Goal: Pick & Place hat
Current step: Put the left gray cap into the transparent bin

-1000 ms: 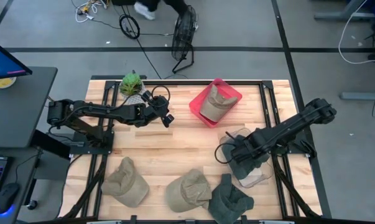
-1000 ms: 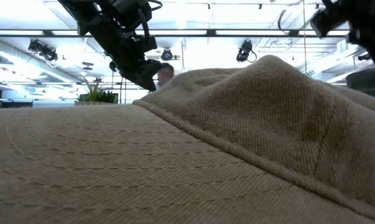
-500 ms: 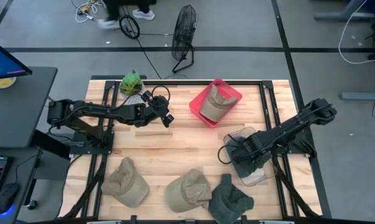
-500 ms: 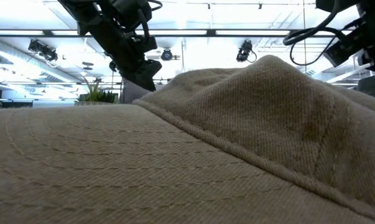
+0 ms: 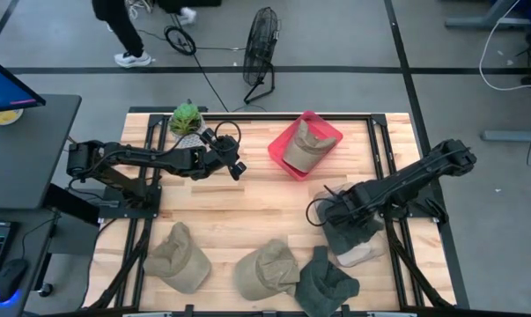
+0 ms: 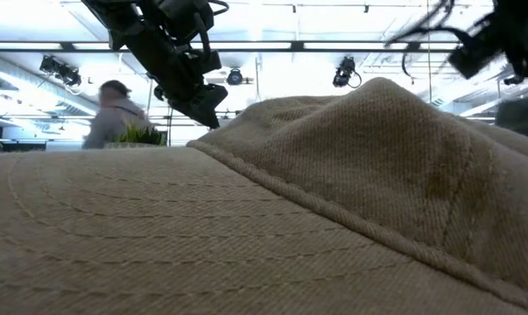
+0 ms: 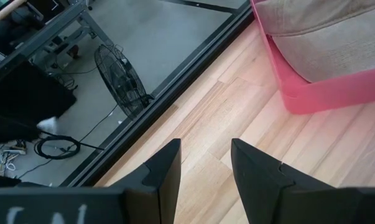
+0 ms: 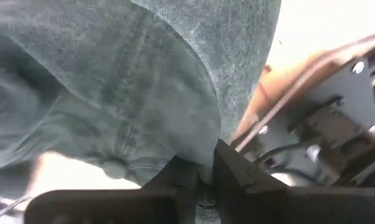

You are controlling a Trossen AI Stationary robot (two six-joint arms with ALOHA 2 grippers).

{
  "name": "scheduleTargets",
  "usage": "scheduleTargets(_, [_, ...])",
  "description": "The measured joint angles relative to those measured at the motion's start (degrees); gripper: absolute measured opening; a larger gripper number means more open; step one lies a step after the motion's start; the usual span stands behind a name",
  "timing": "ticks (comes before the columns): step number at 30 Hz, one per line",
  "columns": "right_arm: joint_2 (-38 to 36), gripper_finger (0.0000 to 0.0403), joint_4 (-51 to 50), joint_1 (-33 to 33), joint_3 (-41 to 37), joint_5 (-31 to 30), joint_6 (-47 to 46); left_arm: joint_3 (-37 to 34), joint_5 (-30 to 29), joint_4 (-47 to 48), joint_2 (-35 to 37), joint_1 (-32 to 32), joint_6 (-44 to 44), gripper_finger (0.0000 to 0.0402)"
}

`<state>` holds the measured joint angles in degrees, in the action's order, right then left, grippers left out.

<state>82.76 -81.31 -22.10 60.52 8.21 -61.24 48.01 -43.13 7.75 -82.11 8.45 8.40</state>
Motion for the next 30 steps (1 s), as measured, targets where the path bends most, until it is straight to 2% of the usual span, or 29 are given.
scheduleTargets(3, [0.0,0.0027,0.6,0.3,2.7,0.0,-7.5,0.0,0.0,0.0,0.0,0.0,0.0,0.0144])
scheduleTargets(7, [0.0,0.0022,5.0,0.3,3.2,-0.2,-13.1,0.0,0.0,0.0,0.0,0.0,0.0,0.0144])
scheduleTargets(12, [0.0,0.0024,12.0,0.4,-1.4,-1.0,-14.5,0.0,0.0,0.0,0.0,0.0,0.0,0.0144])
scheduleTargets(15, [0.0,0.0024,15.6,0.9,-5.6,1.1,-16.1,0.0,0.0,0.1,0.0,0.0,-0.1,0.0144])
scheduleTargets(23, [-0.1,0.0026,11.5,3.4,-13.3,3.8,-15.7,0.0,0.0,0.1,0.0,0.0,-0.1,0.0144])
scheduleTargets(26, [0.0,0.0028,7.1,4.8,-15.1,2.8,-11.4,0.0,0.0,0.1,0.0,0.0,-0.1,0.0144])
scheduleTargets(30, [0.0,0.0046,7.2,6.1,-17.2,1.9,-6.1,0.0,0.0,0.0,0.0,0.0,-0.1,0.0144])
